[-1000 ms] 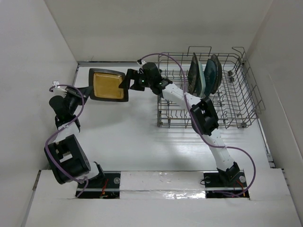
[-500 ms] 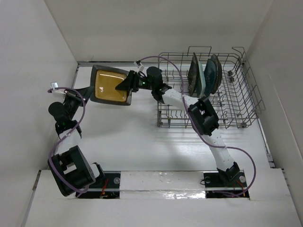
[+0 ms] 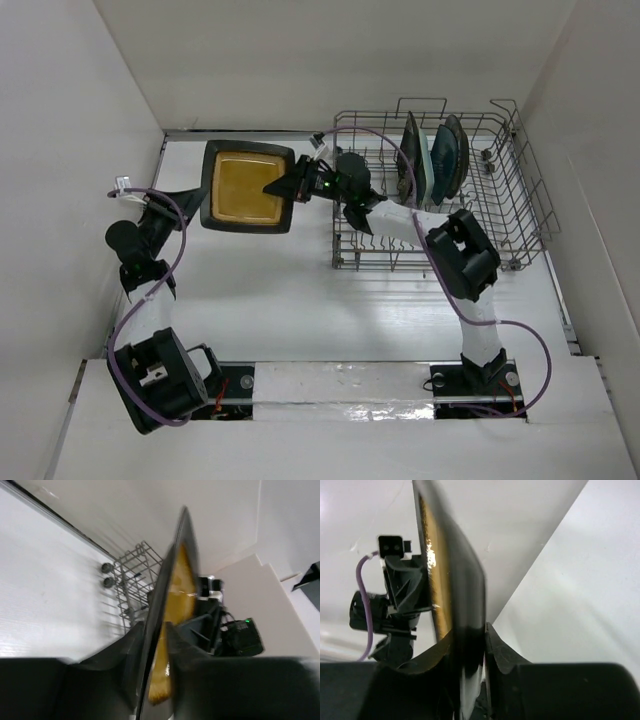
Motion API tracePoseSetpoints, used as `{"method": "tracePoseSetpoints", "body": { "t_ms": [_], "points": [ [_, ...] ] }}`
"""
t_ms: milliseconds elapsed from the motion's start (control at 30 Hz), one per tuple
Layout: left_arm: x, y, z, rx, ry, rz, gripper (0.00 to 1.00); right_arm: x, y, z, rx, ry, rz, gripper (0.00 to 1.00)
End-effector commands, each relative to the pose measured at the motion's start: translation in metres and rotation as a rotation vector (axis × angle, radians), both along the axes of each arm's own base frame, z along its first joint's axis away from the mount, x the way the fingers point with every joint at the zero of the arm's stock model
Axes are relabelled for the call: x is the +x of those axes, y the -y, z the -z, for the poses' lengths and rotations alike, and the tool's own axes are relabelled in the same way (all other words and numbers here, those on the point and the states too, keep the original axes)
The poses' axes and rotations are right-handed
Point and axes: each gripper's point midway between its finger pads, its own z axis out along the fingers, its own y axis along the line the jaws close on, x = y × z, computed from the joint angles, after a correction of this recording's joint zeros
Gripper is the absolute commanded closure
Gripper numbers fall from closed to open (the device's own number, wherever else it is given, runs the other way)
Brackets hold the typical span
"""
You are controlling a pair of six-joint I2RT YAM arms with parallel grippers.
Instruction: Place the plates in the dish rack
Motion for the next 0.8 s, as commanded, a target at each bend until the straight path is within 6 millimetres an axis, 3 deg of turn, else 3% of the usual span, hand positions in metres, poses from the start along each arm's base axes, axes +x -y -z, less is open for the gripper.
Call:
{"method": "tracePoseSetpoints", "body": {
  "t_ms": [0, 67, 100, 200, 233, 267, 300, 333, 400, 433, 467, 500, 567, 600, 667, 700, 767],
  "points": [
    [0.002, -0.009, -0.024, 0.04, 0.07, -0.054, 0.68, -0.032, 0.019, -0.1, 0.166, 0.325, -0.027, 1.0],
    [0.001, -0.007, -0.024, 0.033, 0.068, -0.042, 0.58, -0.033, 0.028, -0.107, 0.175, 0.333, -0.011, 1.0],
    [0.0, -0.006, -0.026, 0.037, 0.075, -0.037, 0.51, -0.034, 0.036, -0.12, 0.188, 0.35, 0.002, 1.0],
    [-0.003, -0.005, -0.033, 0.064, 0.091, -0.041, 0.44, -0.03, 0.051, -0.131, 0.186, 0.349, 0.055, 1.0],
    [-0.003, -0.007, -0.034, 0.076, 0.093, -0.054, 0.43, -0.028, 0.063, -0.145, 0.193, 0.371, 0.084, 1.0],
    [-0.001, -0.009, -0.03, 0.104, 0.074, -0.07, 0.42, -0.02, 0.073, -0.148, 0.181, 0.386, 0.126, 1.0],
    [-0.003, -0.002, -0.039, 0.13, 0.094, -0.06, 0.41, -0.015, 0.078, -0.146, 0.151, 0.372, 0.151, 1.0],
    [-0.002, -0.001, -0.039, 0.146, 0.09, -0.074, 0.41, -0.015, 0.087, -0.158, 0.143, 0.394, 0.181, 1.0],
    [-0.006, 0.007, -0.044, 0.188, 0.1, -0.063, 0.41, 0.005, 0.109, -0.163, 0.08, 0.436, 0.285, 1.0],
    [-0.008, 0.008, -0.047, 0.198, 0.11, -0.065, 0.41, 0.015, 0.117, -0.153, 0.009, 0.405, 0.324, 1.0],
    [-0.01, 0.012, -0.047, 0.205, 0.102, -0.055, 0.41, 0.023, 0.134, -0.162, -0.036, 0.456, 0.405, 1.0],
    [-0.015, 0.017, -0.054, 0.245, 0.134, -0.055, 0.41, 0.038, 0.154, -0.154, -0.105, 0.429, 0.463, 1.0],
    [-0.018, 0.03, -0.052, 0.276, 0.12, -0.032, 0.41, 0.051, 0.183, -0.16, -0.186, 0.472, 0.564, 1.0],
    [-0.023, 0.036, -0.061, 0.332, 0.161, -0.026, 0.42, 0.058, 0.196, -0.147, -0.261, 0.433, 0.594, 1.0],
    [-0.029, 0.055, -0.058, 0.369, 0.149, 0.014, 0.44, 0.08, 0.238, -0.159, -0.368, 0.474, 0.752, 1.0],
    [-0.036, 0.062, -0.068, 0.394, 0.182, 0.02, 0.44, 0.086, 0.252, -0.159, -0.42, 0.472, 0.807, 1.0],
    [-0.044, 0.077, -0.064, 0.455, 0.185, 0.044, 0.45, 0.1, 0.293, -0.156, -0.569, 0.449, 0.964, 1.0]
  ]
}}
